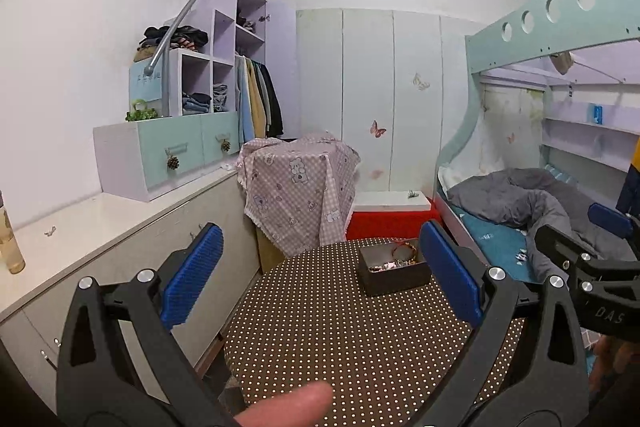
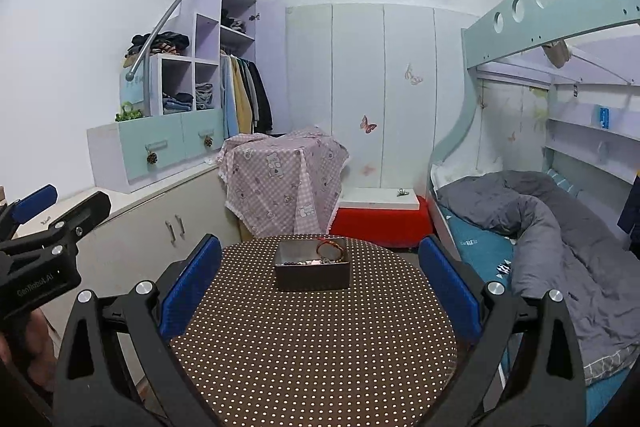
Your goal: Organize jewelry
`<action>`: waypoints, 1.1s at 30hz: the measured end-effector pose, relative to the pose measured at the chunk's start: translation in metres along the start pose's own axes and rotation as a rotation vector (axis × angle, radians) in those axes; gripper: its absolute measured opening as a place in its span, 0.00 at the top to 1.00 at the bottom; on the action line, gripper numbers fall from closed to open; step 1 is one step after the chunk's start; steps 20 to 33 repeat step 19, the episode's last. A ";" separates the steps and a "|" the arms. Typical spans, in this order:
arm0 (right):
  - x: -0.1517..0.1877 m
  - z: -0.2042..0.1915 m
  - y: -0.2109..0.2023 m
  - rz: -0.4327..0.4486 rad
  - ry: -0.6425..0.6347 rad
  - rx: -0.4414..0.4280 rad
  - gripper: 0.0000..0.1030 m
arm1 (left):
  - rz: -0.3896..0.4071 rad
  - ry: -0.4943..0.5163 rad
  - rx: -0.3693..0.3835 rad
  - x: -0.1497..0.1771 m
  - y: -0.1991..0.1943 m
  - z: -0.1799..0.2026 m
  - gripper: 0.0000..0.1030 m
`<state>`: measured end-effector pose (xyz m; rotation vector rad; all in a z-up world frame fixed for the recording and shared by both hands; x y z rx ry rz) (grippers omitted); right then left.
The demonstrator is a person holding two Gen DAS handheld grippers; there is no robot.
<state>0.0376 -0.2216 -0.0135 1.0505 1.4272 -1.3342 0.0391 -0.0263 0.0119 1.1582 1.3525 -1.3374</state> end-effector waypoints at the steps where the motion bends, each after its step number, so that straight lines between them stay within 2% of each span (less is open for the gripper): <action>1: 0.000 0.000 -0.001 0.006 0.000 0.004 0.08 | 0.004 -0.004 0.000 0.000 -0.001 -0.001 0.06; 11: 0.003 -0.013 0.001 -0.009 -0.020 -0.002 0.08 | -0.004 -0.036 0.033 0.004 -0.005 -0.004 0.06; 33: 0.002 -0.016 0.004 -0.015 -0.019 -0.005 0.08 | -0.009 -0.028 0.015 0.005 -0.005 -0.001 0.06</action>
Point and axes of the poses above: each gripper's, at about its wrist camera, not at the fingertips, and y roughly the way its jaws point, z to its right, x to its underside, the point moved 2 cm from there along y, roughly the way its jaws point
